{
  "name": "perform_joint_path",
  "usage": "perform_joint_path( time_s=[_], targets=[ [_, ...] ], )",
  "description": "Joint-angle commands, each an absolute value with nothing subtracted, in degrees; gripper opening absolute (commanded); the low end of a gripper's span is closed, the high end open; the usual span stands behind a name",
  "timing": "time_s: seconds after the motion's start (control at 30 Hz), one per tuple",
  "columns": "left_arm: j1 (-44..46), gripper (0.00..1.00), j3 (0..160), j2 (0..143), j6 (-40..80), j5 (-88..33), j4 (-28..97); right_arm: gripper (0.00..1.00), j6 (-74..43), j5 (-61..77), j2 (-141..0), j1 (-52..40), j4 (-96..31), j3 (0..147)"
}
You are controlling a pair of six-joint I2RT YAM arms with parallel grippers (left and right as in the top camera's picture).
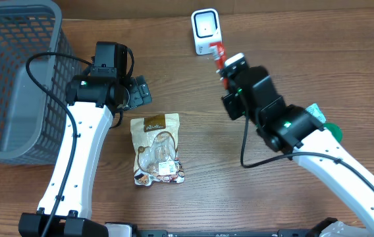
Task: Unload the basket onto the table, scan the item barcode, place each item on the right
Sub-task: 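Carry the red sausage sticks up to the scanner window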
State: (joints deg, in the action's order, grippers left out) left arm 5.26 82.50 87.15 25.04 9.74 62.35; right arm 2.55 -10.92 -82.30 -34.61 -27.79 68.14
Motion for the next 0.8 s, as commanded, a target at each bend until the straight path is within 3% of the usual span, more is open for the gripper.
perform_joint_path(
  time_s=[0.0, 0.47, 0.77],
  targets=[
    [5.26, 1.0, 82.98, 86.87, 24.18, 10.7, 62.33, 0.03, 0.86, -11.55, -82.11, -30.87, -27.07, 70.65],
    [5.26, 1.0, 82.98, 86.87, 24.18, 10.68, 62.33, 0.03, 16.21, -12.21, -90.24, -25.36, -27.88, 89.23],
    [5.26, 1.0, 82.98, 86.87, 24.21, 10.68, 62.33, 0.03, 35.73, -13.26, -103.9, -25.36, -19.09, 92.25]
  ],
)
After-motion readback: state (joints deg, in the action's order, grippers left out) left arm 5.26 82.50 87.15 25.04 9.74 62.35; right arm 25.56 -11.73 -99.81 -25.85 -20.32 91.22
